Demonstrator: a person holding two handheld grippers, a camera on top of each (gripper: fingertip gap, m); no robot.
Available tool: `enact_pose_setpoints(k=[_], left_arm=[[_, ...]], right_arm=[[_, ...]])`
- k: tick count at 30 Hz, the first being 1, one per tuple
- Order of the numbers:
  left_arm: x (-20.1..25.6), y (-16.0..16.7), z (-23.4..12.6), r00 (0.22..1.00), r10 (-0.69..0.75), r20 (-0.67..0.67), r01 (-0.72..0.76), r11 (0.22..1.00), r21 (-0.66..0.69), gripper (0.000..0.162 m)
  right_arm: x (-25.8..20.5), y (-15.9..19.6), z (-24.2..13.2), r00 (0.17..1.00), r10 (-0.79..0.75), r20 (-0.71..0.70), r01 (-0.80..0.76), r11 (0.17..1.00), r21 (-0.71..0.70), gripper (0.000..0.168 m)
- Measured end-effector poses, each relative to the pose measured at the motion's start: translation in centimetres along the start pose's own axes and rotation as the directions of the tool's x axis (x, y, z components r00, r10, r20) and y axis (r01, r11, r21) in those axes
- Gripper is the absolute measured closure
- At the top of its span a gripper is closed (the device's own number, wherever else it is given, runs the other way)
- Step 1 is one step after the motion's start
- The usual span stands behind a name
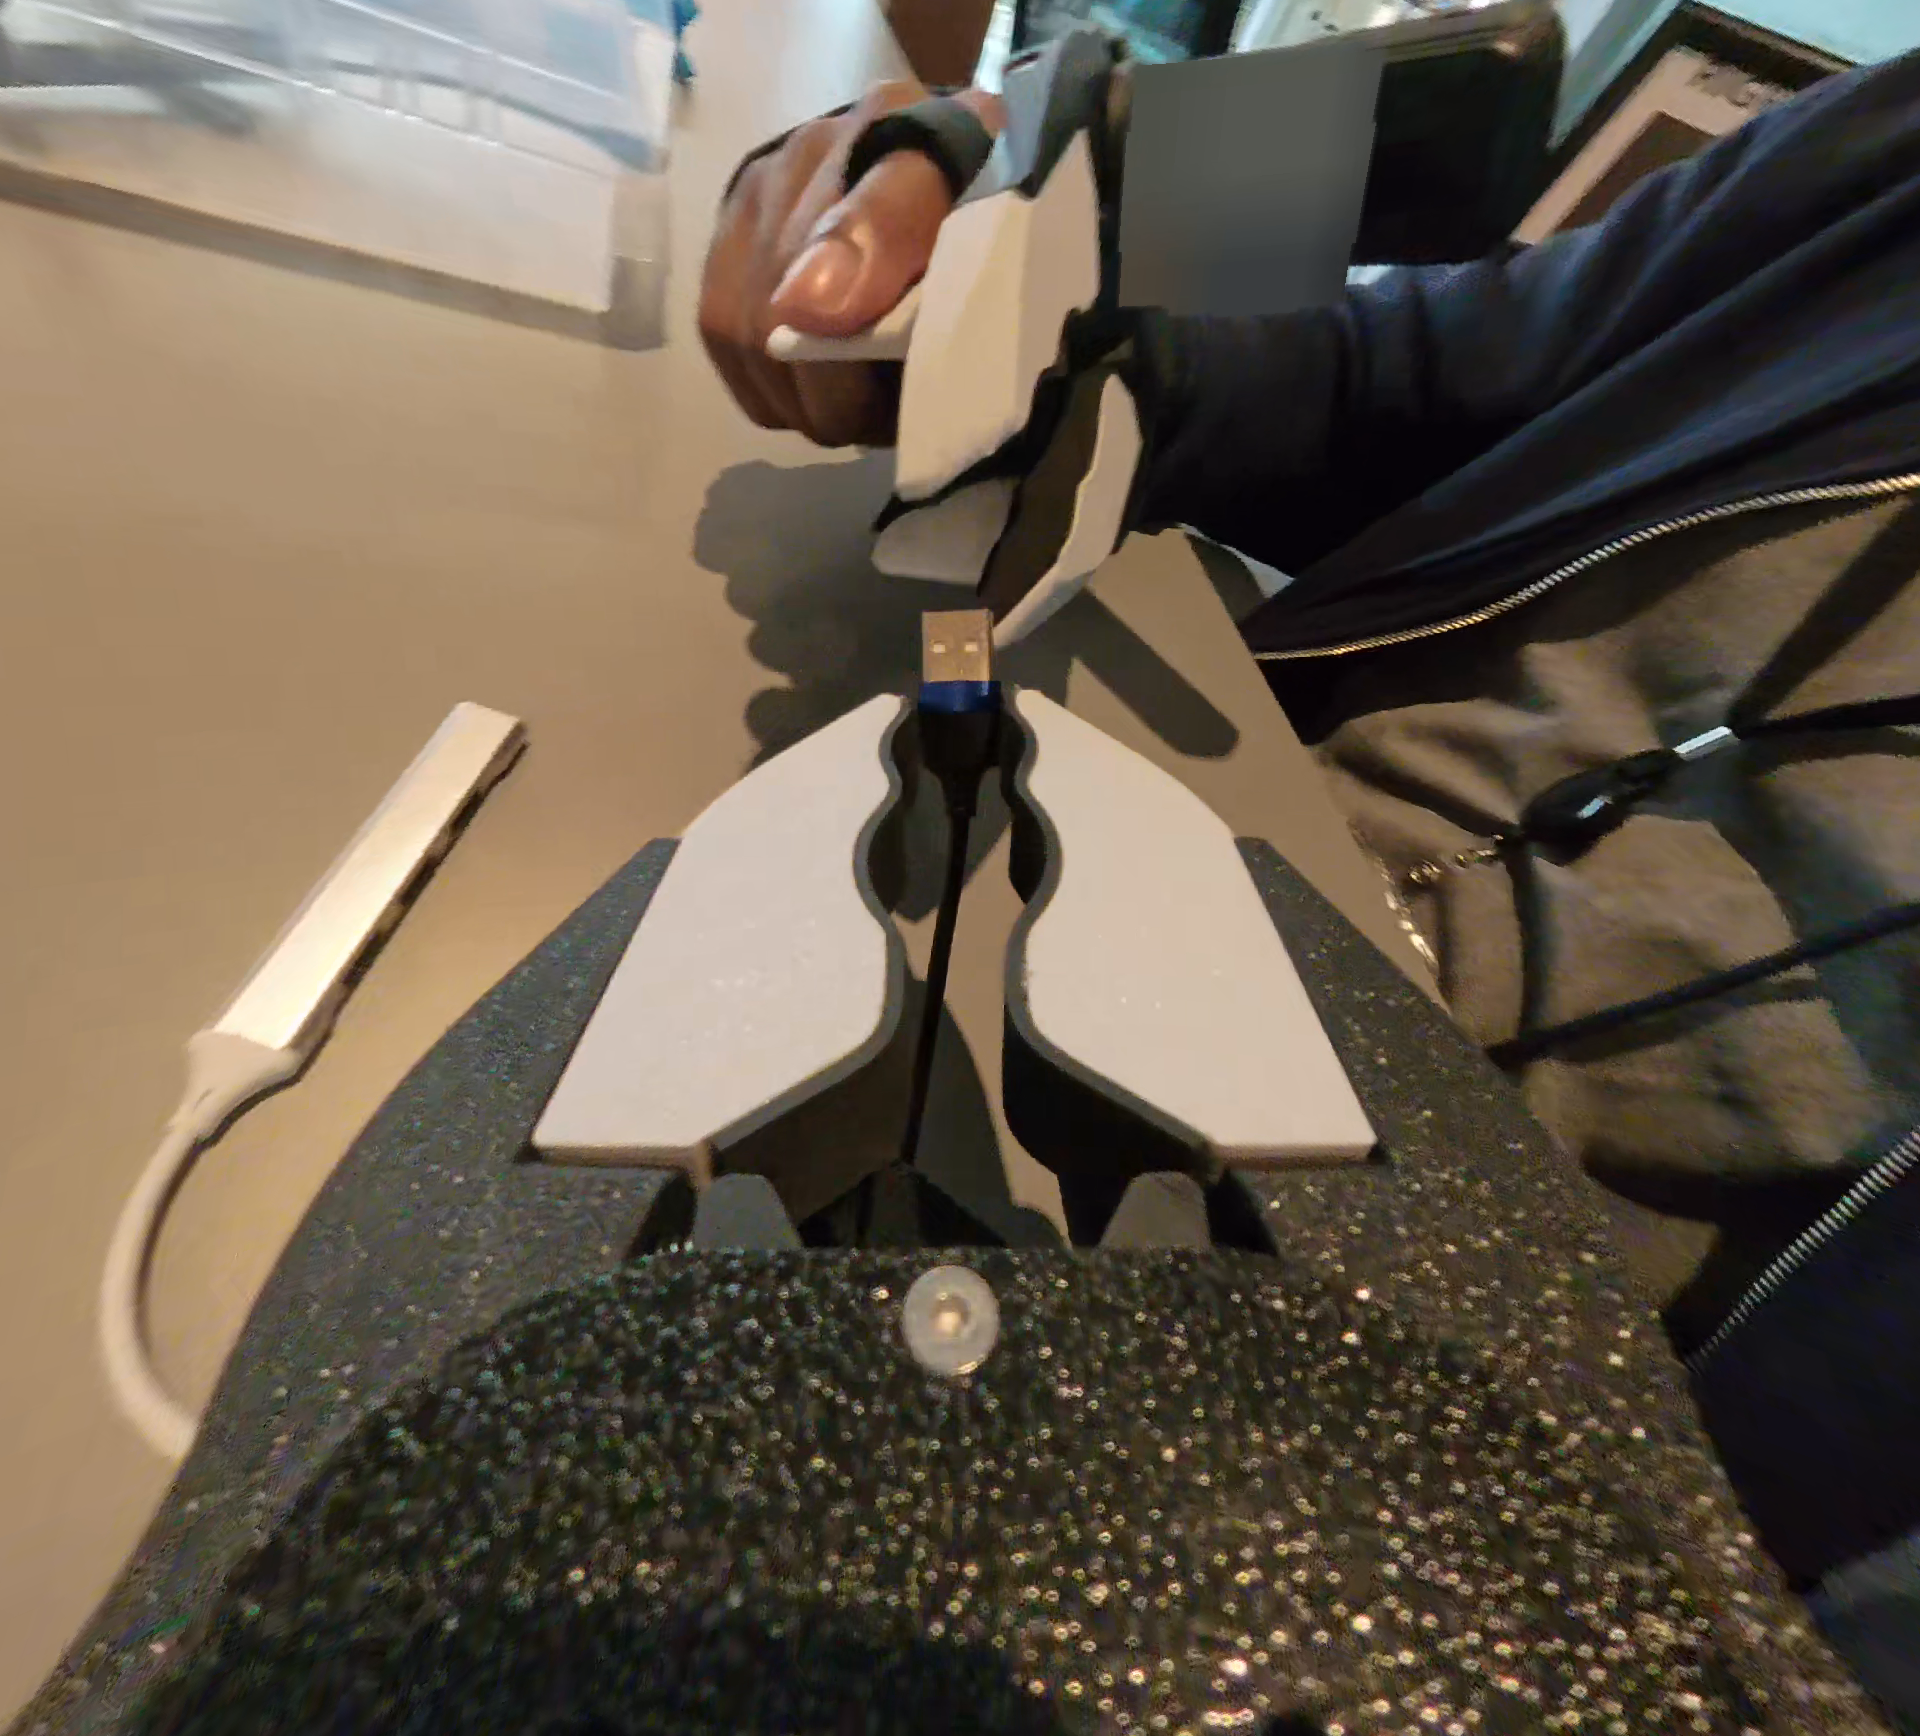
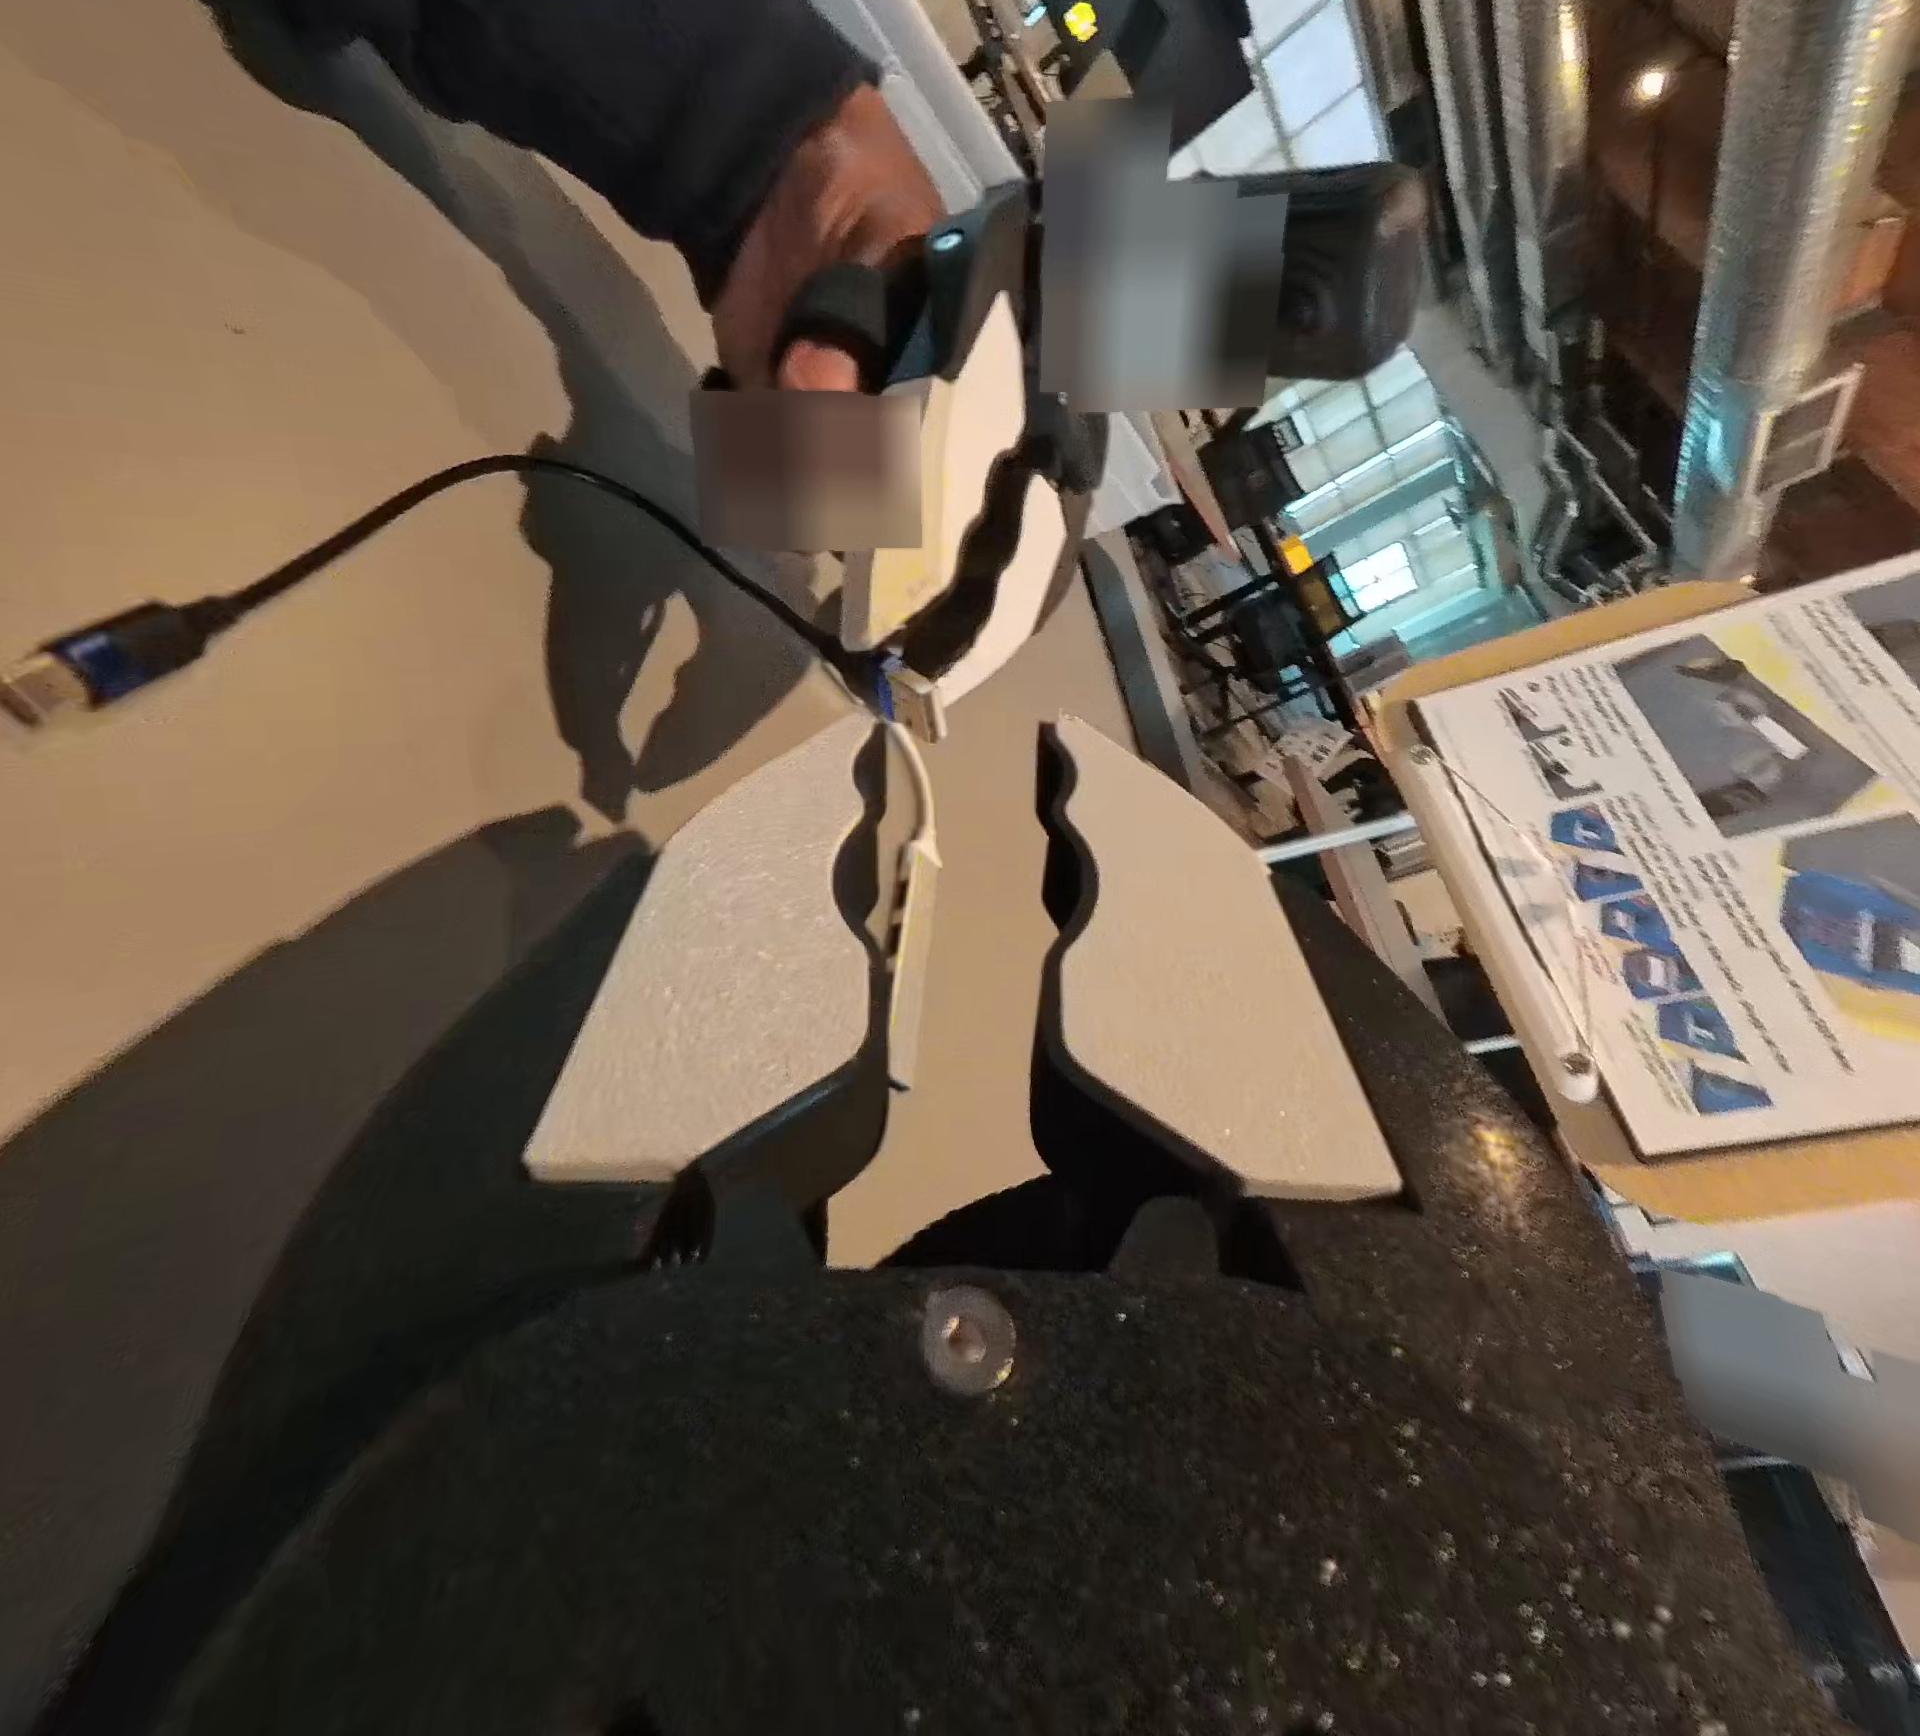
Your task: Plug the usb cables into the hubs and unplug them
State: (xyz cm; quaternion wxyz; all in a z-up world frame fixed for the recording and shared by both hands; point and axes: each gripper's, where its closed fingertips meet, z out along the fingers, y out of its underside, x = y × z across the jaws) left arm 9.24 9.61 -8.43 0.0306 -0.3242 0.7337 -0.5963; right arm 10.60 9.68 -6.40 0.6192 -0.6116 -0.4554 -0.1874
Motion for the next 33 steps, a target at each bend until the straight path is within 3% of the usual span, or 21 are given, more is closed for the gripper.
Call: enact_pose_setpoints(k=[8,13,18,21,23,27,30,33], left_arm=[[1.3,0.4,1.4,0.997,0.019,-0.068,-0.022,0.999,-0.044,0.148],[0.3,0.1,1.2,1.000,0.022,-0.015,-0.022,1.000,-0.006,0.147],[-0.5,-1.2,0.0,0.979,0.167,0.113,-0.173,0.984,0.044,0.147],[-1.2,-4.1,-2.6,0.920,0.268,0.287,-0.320,0.936,0.149,0.144],[-1.0,-7.1,-5.6,0.856,0.299,0.421,-0.431,0.863,0.263,0.143],[-1.2,-10.5,-14.3,0.681,0.196,0.705,-0.609,0.686,0.398,0.143],[-2.5,-9.4,-17.7,0.608,0.135,0.782,-0.634,0.675,0.377,0.142],[-4.4,-7.6,-16.0,0.569,0.192,0.800,-0.623,0.736,0.266,0.142]], right_arm=[[-2.8,-0.7,0.8,0.993,-0.043,0.112,0.042,0.999,0.011,0.146],[-2.2,0.2,1.1,0.993,-0.099,0.070,0.103,0.993,-0.059,0.159],[-1.2,0.7,0.9,0.997,-0.070,0.032,0.073,0.993,-0.094,0.160],[0.4,1.2,0.4,0.999,-0.026,-0.032,0.022,0.994,-0.103,0.160],[1.9,1.4,0.0,0.995,0.030,-0.096,-0.039,0.995,-0.091,0.161],[4.8,0.0,-1.8,0.967,0.178,-0.184,-0.169,0.984,0.063,0.161],[6.2,-2.7,-3.5,0.937,0.314,-0.154,-0.267,0.927,0.264,0.161],[7.0,-4.9,-4.7,0.908,0.409,-0.094,-0.340,0.848,0.407,0.161]])
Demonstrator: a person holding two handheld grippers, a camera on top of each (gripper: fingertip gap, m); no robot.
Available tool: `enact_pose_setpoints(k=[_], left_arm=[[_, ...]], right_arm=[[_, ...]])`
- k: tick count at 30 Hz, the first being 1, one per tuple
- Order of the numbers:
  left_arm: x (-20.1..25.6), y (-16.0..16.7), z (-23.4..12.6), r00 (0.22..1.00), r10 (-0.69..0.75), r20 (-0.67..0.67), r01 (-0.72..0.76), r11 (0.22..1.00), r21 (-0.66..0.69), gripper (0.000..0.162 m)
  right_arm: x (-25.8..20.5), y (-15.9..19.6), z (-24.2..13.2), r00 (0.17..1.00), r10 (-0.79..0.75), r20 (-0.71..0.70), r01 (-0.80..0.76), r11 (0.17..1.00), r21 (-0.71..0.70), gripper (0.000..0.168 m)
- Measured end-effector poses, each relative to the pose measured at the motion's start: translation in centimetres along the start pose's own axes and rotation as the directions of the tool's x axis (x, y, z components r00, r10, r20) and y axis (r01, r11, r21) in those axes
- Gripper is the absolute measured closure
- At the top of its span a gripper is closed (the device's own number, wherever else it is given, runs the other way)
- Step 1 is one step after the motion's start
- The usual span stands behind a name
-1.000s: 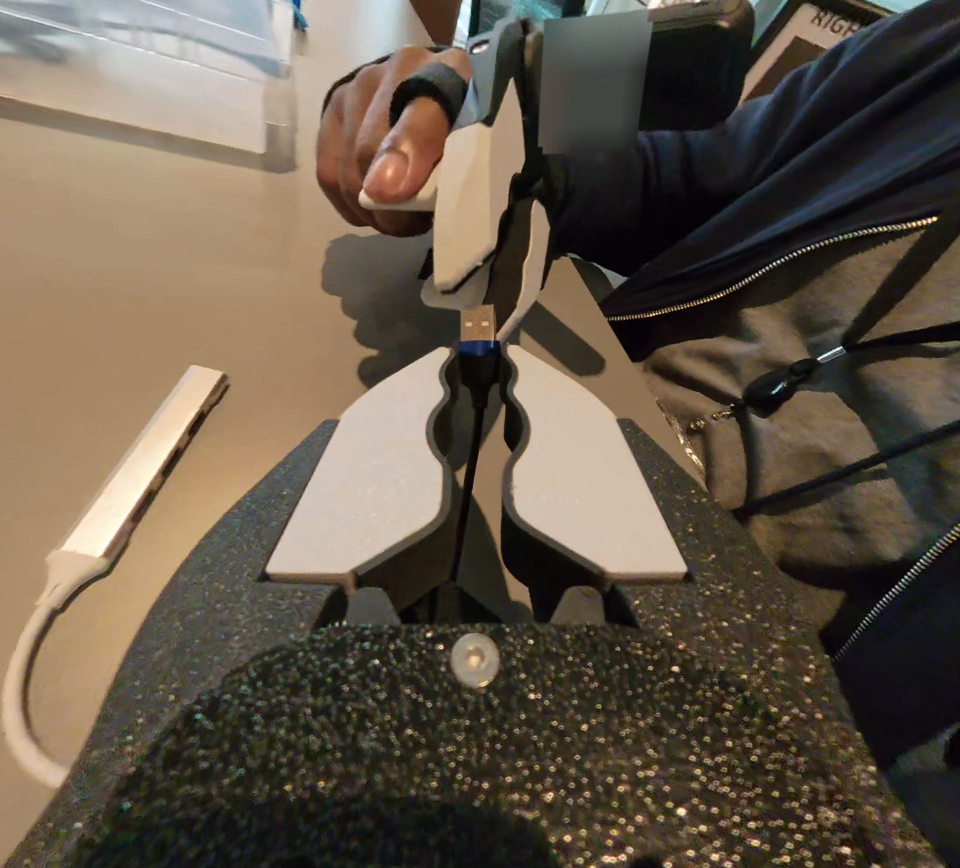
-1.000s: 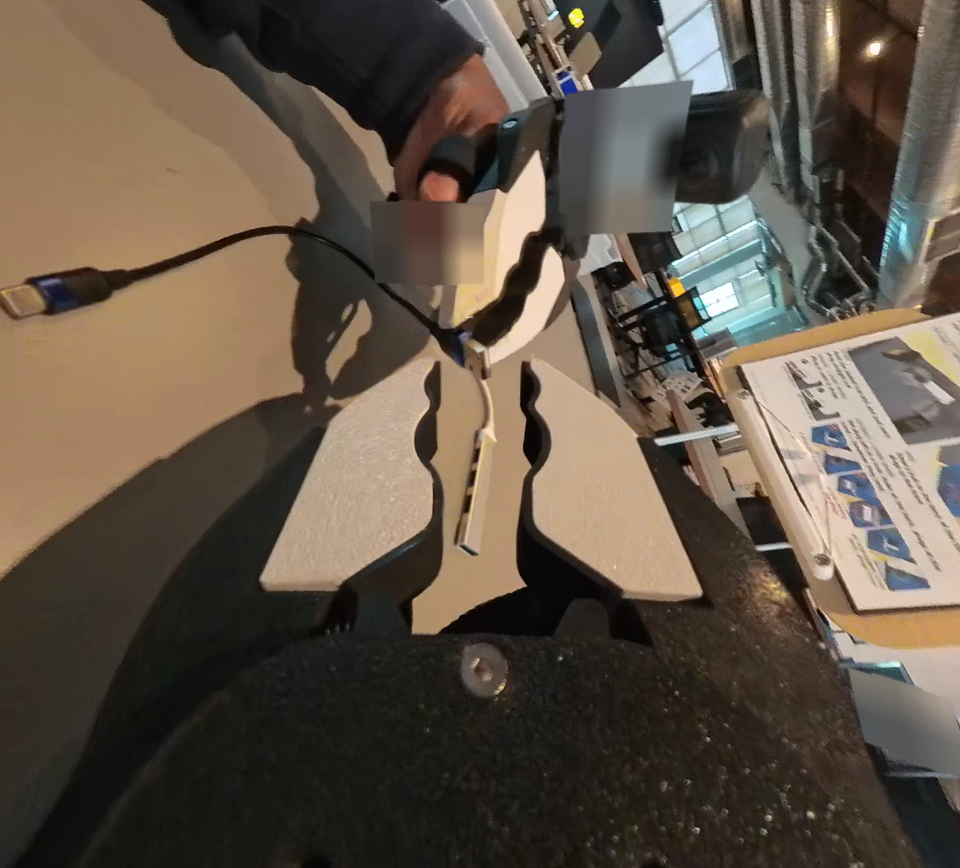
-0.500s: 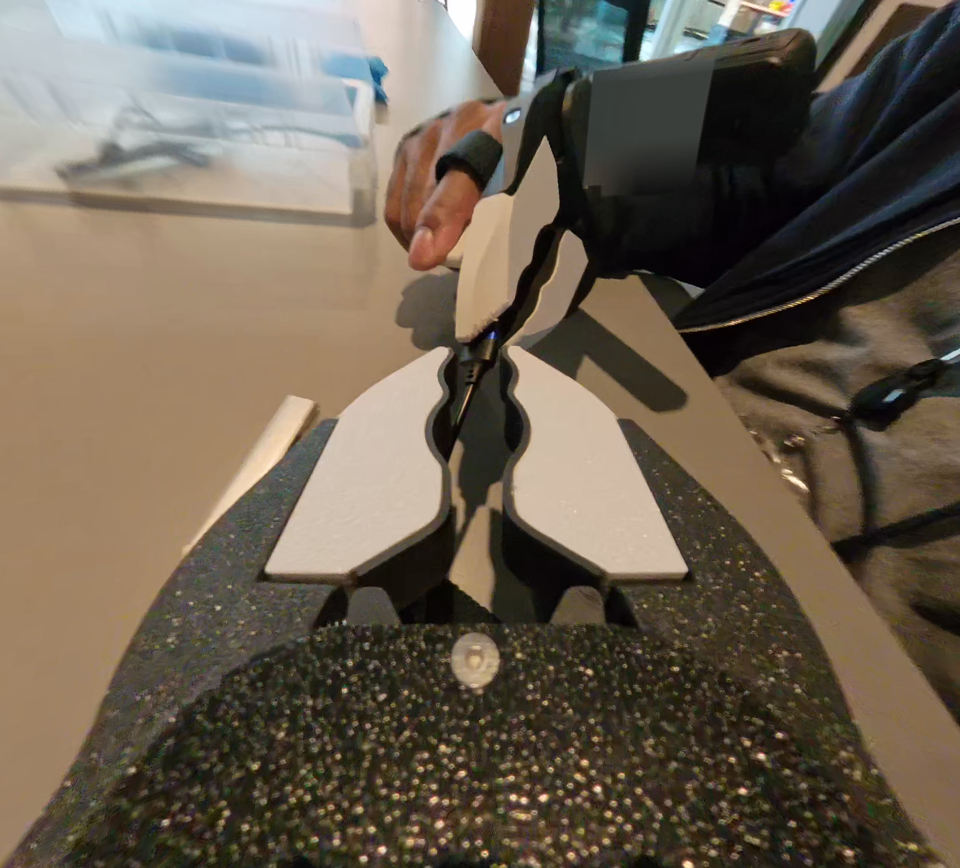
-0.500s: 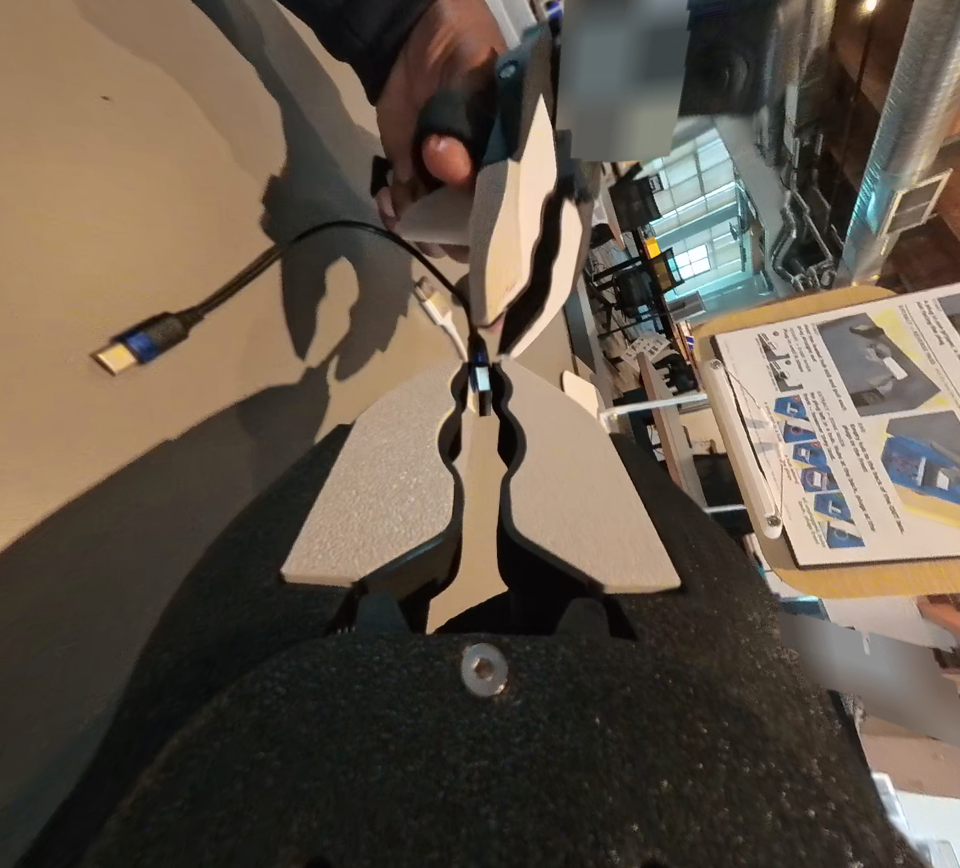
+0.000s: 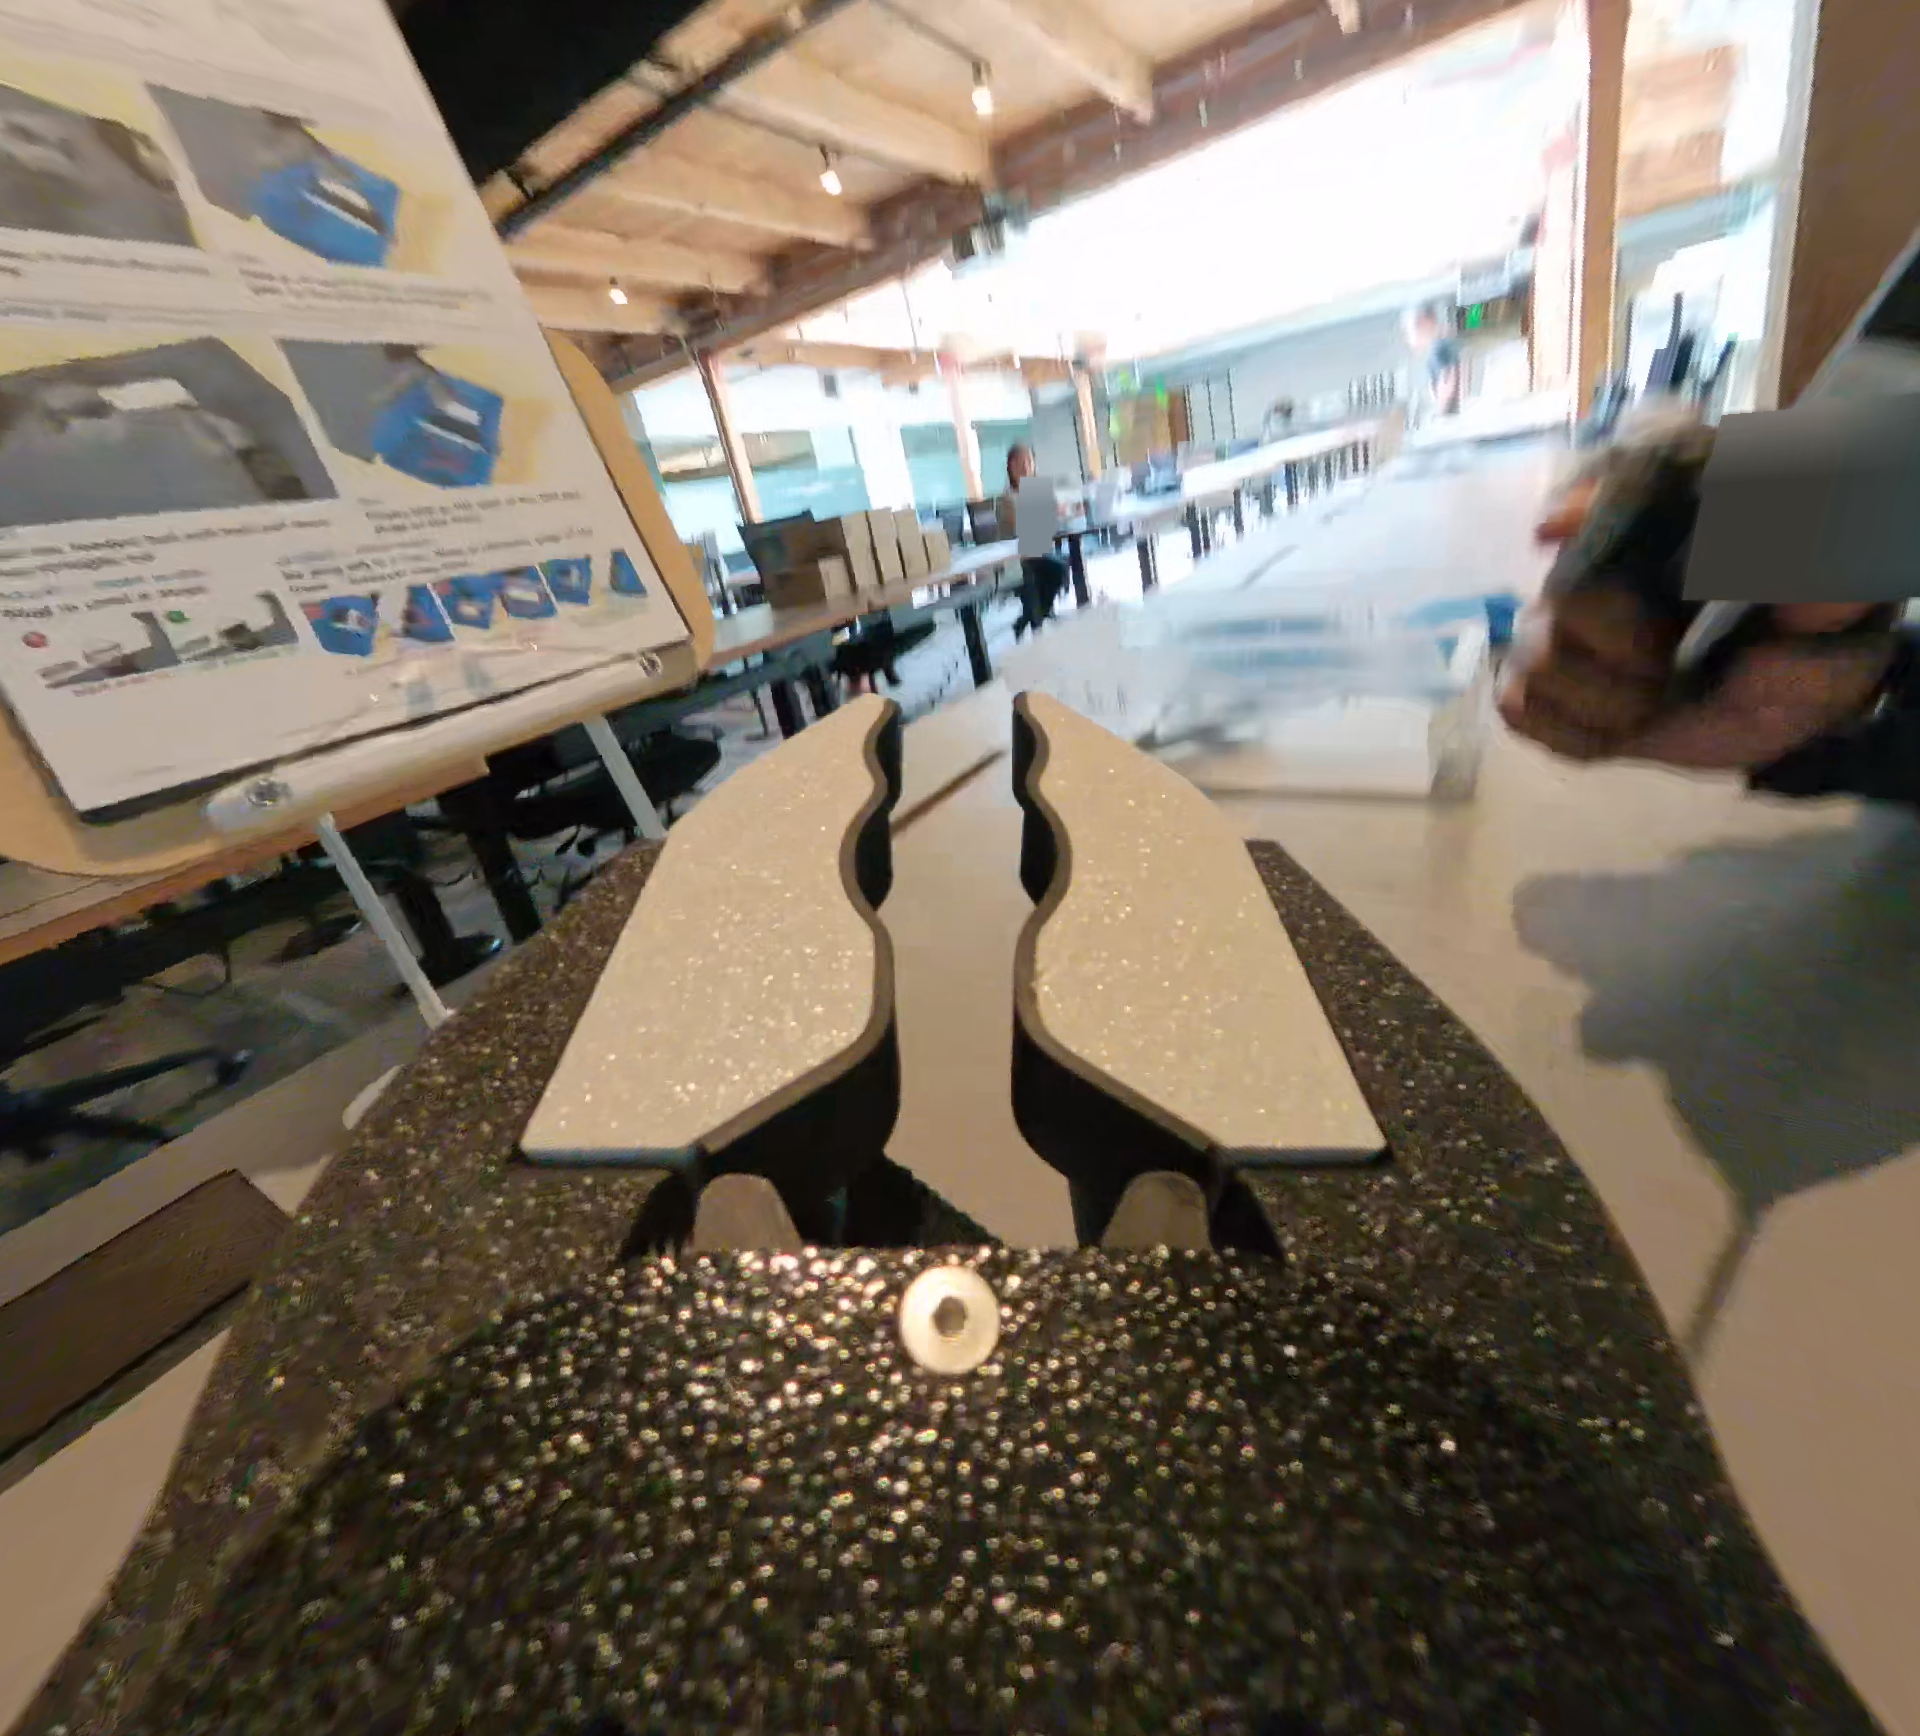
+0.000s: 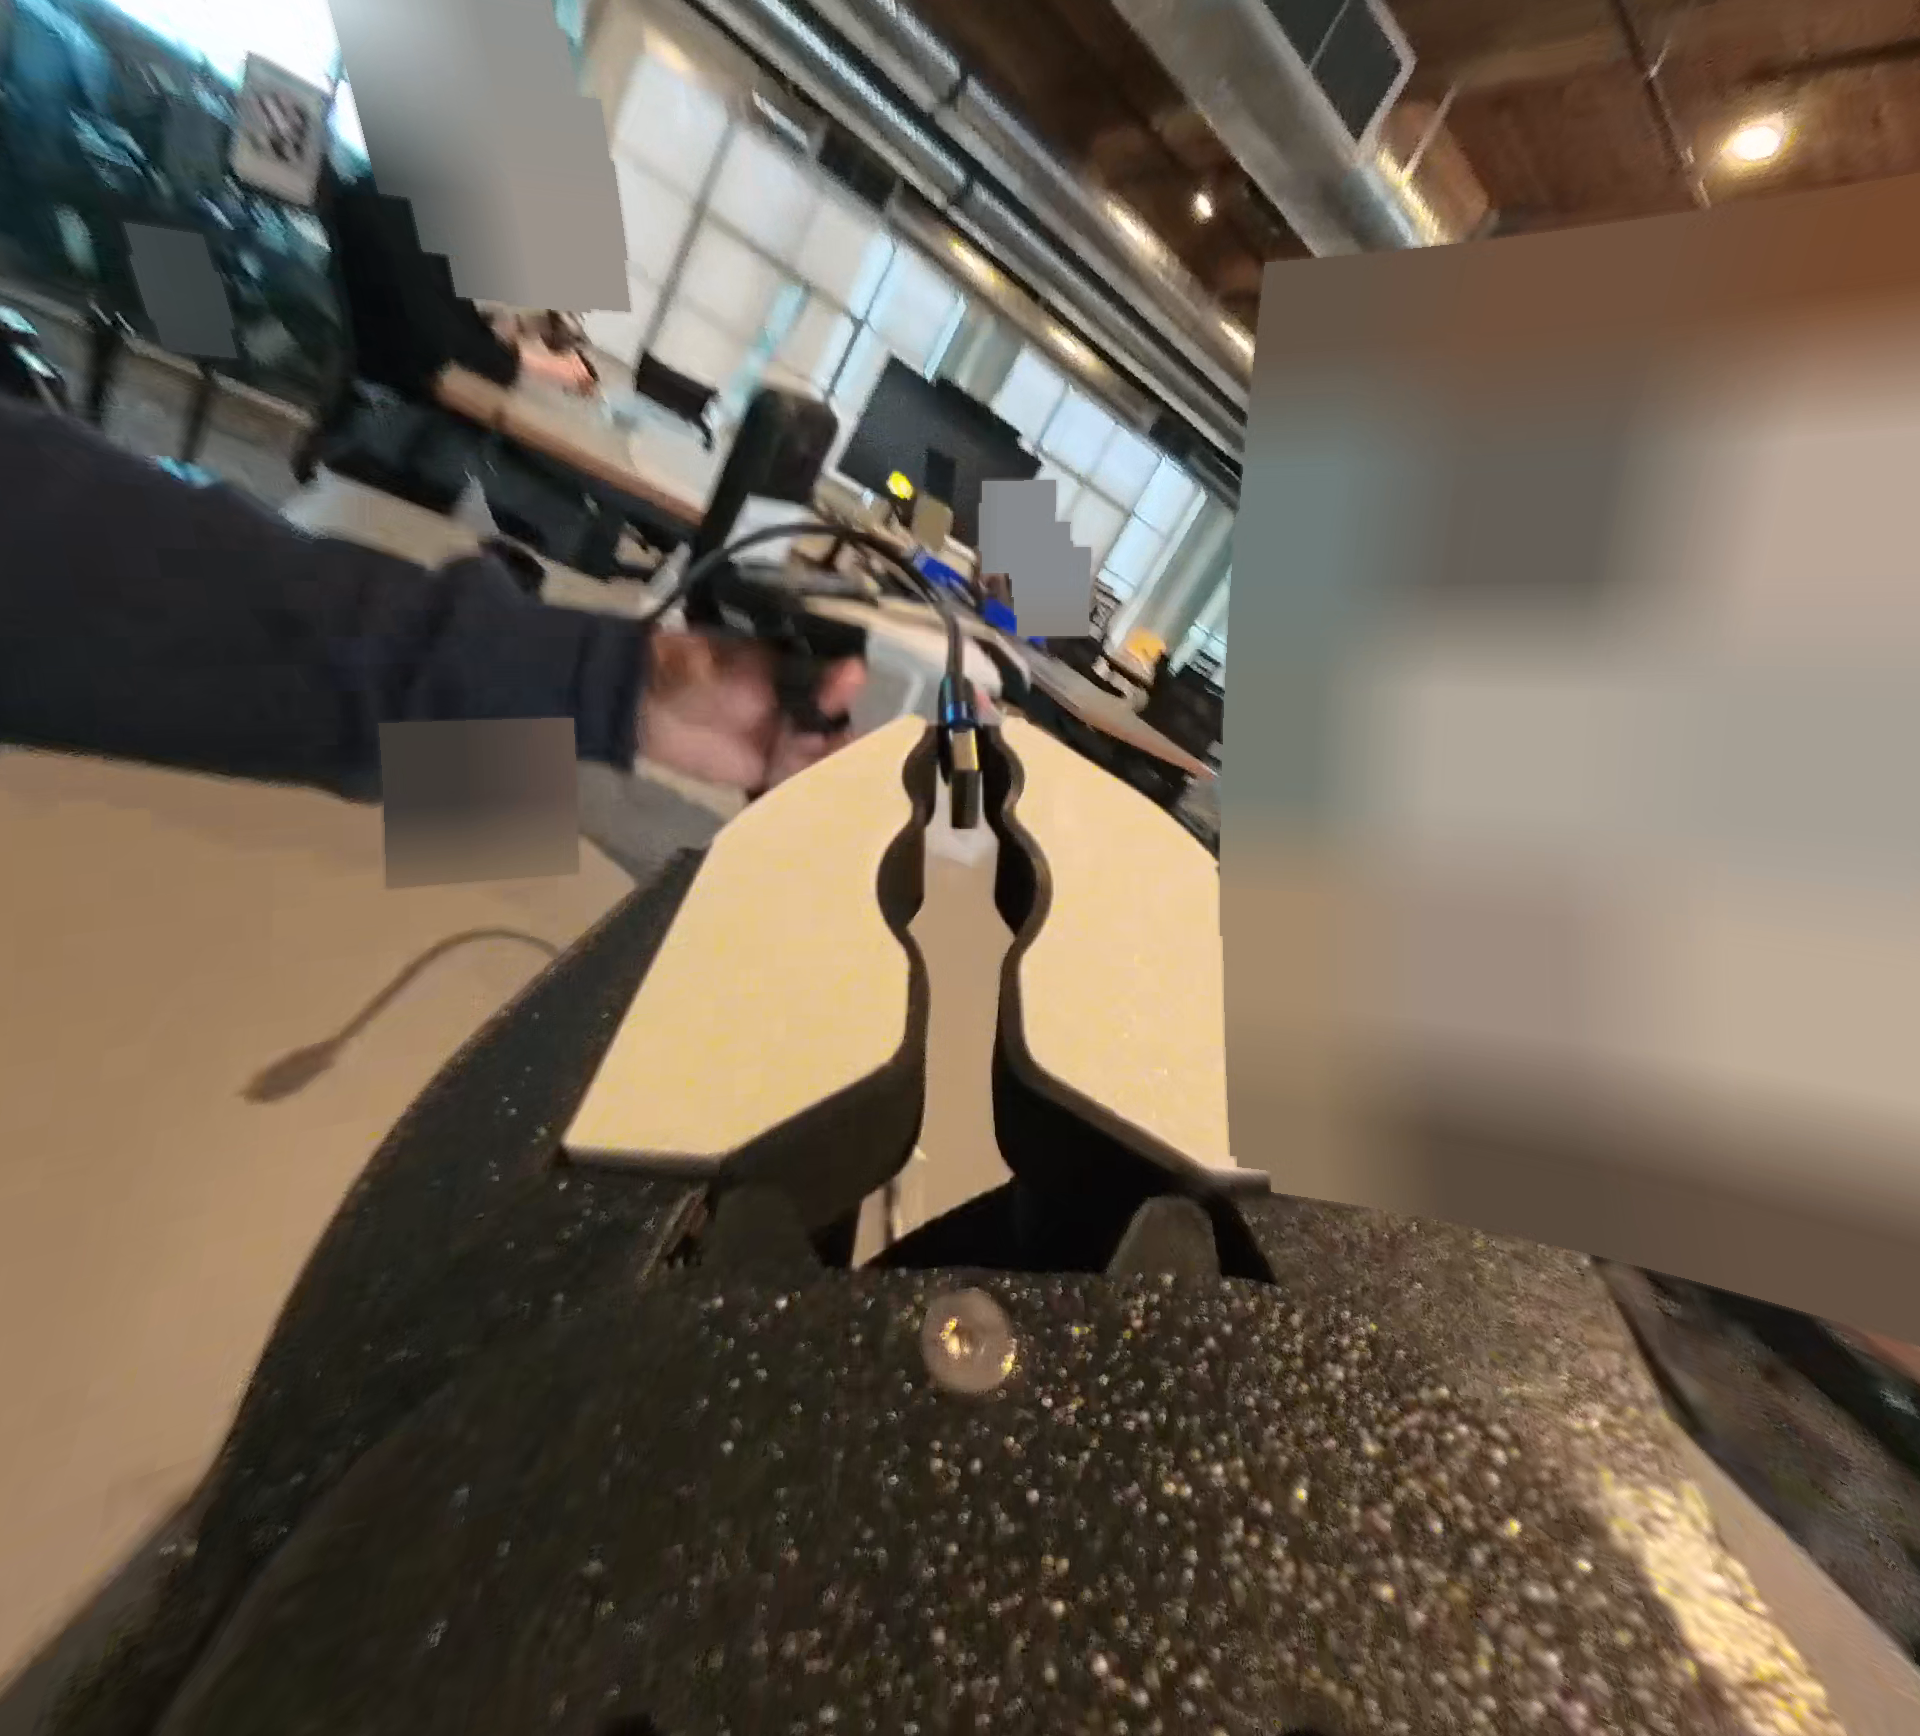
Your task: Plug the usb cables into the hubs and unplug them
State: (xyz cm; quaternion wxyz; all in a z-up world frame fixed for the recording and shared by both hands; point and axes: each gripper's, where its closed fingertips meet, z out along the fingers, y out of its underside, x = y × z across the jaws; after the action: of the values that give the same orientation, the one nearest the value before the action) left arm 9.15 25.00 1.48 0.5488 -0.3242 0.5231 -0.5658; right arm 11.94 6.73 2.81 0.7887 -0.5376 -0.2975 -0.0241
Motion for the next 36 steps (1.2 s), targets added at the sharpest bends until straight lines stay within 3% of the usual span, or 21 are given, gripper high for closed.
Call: enact_pose_setpoints(k=[4,6,9,12,19,27,36], left_arm=[[7.0,2.9,3.3,0.962,0.145,-0.233,-0.165,0.984,-0.072,0.139],[11.6,2.9,4.3,0.901,0.226,-0.371,-0.253,0.967,-0.024,0.137],[15.0,0.4,5.0,0.872,0.258,-0.417,-0.240,0.966,0.096,0.134],[15.9,-1.4,5.1,0.876,0.239,-0.420,-0.186,0.969,0.163,0.134],[17.4,-1.8,5.0,0.857,0.216,-0.469,-0.149,0.973,0.176,0.136],[18.4,-3.4,4.8,0.847,0.106,-0.521,0.021,0.973,0.232,0.142],[18.7,-3.0,5.0,0.838,0.084,-0.538,0.034,0.978,0.206,0.155]], right_arm=[[-0.9,-1.2,0.3,0.997,0.061,0.048,-0.064,0.996,0.066,0.161],[-1.4,-1.0,0.5,0.997,0.040,0.060,-0.044,0.998,0.053,0.161],[-1.6,-1.0,0.4,0.997,0.025,0.073,-0.028,0.999,0.044,0.161],[-1.6,-0.9,0.3,0.996,0.020,0.086,-0.024,0.999,0.035,0.161],[-2.7,-0.1,0.6,0.988,0.042,0.148,-0.042,0.999,-0.004,0.161],[-3.1,-0.1,0.7,0.981,0.087,0.174,-0.090,0.996,0.012,0.161],[-3.4,-0.1,0.8,0.979,0.093,0.181,-0.097,0.995,0.015,0.160]])
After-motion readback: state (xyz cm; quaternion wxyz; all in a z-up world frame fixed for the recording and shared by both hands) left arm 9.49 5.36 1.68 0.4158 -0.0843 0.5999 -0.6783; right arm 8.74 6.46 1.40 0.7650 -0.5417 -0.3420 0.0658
